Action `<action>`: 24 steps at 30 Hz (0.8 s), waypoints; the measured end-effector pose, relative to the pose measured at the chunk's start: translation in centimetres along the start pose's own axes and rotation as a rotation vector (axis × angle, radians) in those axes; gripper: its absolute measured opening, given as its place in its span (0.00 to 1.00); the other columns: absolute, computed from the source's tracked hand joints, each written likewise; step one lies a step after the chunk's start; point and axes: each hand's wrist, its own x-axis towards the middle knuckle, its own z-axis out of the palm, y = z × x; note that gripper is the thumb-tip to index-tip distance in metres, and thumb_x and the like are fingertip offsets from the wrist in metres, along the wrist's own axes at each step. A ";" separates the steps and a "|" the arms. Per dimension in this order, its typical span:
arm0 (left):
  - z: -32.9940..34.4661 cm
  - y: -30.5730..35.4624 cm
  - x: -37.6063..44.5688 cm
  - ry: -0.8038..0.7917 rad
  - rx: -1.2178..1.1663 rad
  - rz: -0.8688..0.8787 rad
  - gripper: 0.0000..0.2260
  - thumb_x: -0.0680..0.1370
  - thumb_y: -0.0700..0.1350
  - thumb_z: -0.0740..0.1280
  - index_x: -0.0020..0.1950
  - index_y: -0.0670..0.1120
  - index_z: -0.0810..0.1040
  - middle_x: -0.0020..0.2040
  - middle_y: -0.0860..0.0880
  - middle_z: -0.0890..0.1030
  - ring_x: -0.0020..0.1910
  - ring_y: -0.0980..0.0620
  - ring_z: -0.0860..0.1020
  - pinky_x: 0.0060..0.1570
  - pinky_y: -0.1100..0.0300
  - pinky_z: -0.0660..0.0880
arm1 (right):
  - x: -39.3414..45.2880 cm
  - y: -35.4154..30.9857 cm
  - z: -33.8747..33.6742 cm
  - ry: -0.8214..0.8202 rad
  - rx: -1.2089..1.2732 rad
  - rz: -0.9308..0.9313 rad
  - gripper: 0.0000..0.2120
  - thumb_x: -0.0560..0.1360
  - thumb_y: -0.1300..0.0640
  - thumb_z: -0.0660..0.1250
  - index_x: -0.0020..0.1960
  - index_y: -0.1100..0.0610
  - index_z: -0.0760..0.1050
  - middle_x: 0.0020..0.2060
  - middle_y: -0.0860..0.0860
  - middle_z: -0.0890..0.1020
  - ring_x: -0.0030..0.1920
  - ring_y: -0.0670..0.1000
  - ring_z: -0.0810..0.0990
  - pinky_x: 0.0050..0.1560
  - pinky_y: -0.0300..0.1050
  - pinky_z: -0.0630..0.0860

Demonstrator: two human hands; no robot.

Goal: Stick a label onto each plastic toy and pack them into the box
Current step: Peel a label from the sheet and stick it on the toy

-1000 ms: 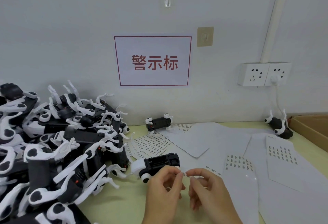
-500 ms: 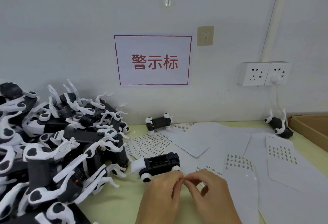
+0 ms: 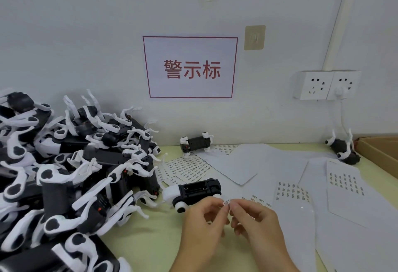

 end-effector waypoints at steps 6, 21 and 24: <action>0.0 0.0 0.1 0.026 -0.108 -0.028 0.05 0.79 0.39 0.69 0.45 0.43 0.82 0.33 0.47 0.81 0.28 0.53 0.76 0.32 0.63 0.72 | -0.3 0.1 0.1 -0.017 -0.070 -0.027 0.11 0.76 0.64 0.70 0.42 0.50 0.87 0.35 0.51 0.85 0.31 0.46 0.78 0.34 0.38 0.75; 0.4 -0.7 -0.4 0.071 0.144 0.102 0.07 0.78 0.40 0.68 0.41 0.46 0.80 0.30 0.56 0.79 0.28 0.59 0.74 0.32 0.64 0.72 | -0.4 0.8 -0.2 0.081 -0.493 -0.258 0.07 0.75 0.60 0.71 0.42 0.49 0.84 0.37 0.39 0.84 0.40 0.41 0.82 0.41 0.30 0.74; 0.1 -0.6 -0.4 0.067 0.204 0.185 0.06 0.78 0.42 0.67 0.41 0.46 0.79 0.31 0.52 0.78 0.30 0.54 0.76 0.31 0.60 0.72 | -0.2 0.9 -0.4 0.102 -0.497 -0.276 0.06 0.74 0.61 0.72 0.43 0.51 0.84 0.36 0.40 0.84 0.39 0.40 0.82 0.41 0.29 0.74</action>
